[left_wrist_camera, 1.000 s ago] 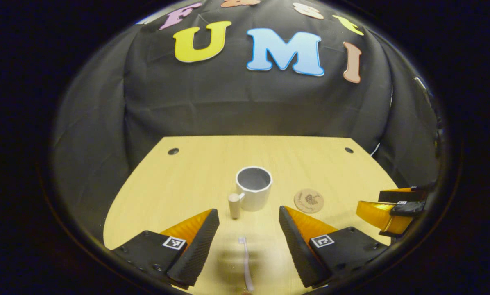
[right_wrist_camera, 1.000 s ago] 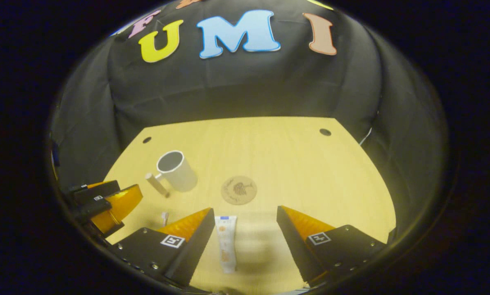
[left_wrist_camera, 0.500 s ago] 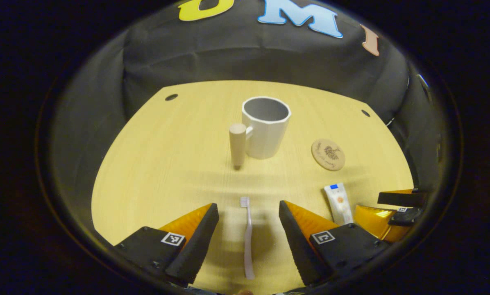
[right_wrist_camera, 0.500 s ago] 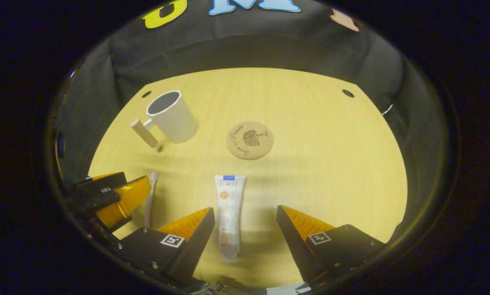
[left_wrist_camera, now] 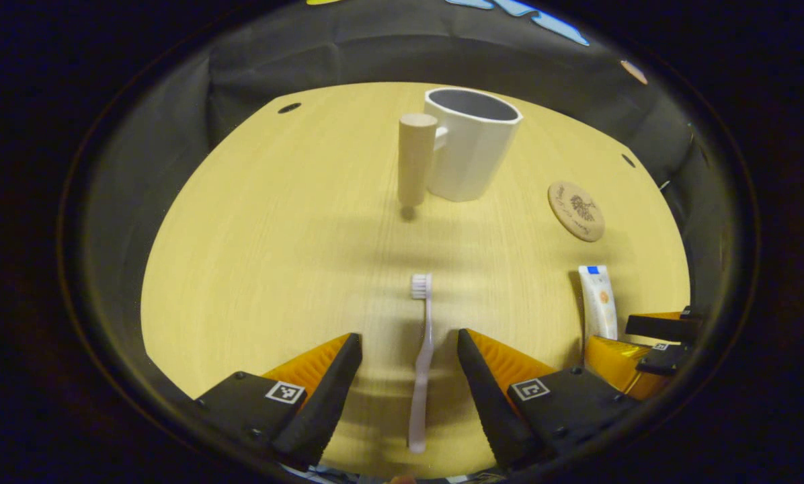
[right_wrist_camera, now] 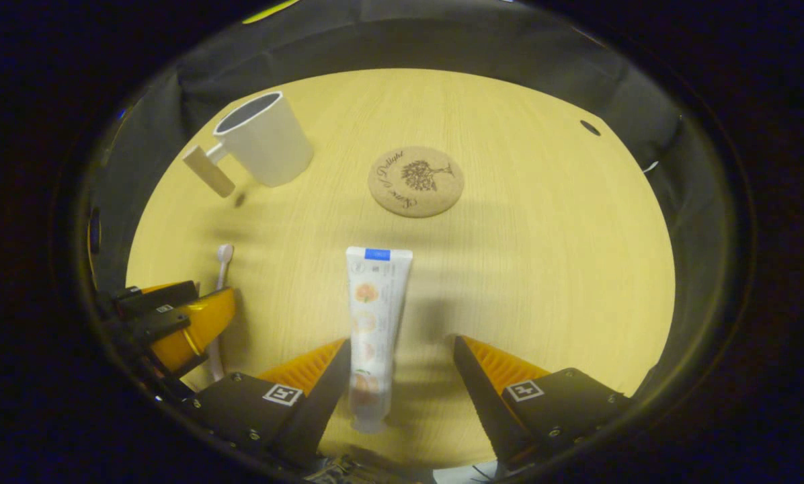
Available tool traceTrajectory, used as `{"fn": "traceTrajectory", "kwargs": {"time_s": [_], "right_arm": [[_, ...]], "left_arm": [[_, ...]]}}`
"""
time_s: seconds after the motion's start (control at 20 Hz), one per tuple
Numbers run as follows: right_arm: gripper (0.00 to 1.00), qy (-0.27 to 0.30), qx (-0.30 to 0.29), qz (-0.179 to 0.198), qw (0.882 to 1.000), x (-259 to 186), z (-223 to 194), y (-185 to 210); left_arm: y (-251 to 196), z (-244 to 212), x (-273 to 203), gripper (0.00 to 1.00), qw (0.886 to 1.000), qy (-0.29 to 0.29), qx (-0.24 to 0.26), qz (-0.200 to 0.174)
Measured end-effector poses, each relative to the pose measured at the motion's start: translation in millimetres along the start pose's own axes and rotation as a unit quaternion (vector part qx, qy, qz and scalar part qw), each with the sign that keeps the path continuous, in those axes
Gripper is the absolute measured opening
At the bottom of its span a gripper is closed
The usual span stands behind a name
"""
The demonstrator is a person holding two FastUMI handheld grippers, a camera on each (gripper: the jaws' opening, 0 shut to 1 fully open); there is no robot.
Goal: Put the toothbrush and toothpaste on the desktop into the cup, then pick up the cup and place it on the coaster on the desktop.
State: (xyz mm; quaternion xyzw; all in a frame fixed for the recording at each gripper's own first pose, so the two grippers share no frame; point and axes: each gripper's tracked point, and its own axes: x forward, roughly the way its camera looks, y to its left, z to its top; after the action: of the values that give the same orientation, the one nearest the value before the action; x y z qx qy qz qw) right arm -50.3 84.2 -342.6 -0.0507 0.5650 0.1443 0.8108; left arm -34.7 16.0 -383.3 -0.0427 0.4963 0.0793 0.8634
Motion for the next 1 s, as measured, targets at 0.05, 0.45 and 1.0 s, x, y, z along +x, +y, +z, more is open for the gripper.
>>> {"fn": "traceTrajectory", "kwargs": {"time_s": [0.05, 0.45, 1.0], "right_arm": [[0.94, 0.011, -0.002, -0.006, 1.000, 3, -4, -1], [1.00, 0.086, 0.001, -0.013, 0.996, 7, -11, 1], [0.26, 0.104, 0.034, -0.007, 0.994, 4, -6, -4]], "left_arm": [[0, 0, 1, 0.95, 1.000, -0.001, 0.006, 0.001], [-17, 6, 4, 0.85, 0.999, 0.015, 0.030, -0.005], [-42, 11, 4, 0.11, 0.998, 0.038, 0.057, -0.010]]}}
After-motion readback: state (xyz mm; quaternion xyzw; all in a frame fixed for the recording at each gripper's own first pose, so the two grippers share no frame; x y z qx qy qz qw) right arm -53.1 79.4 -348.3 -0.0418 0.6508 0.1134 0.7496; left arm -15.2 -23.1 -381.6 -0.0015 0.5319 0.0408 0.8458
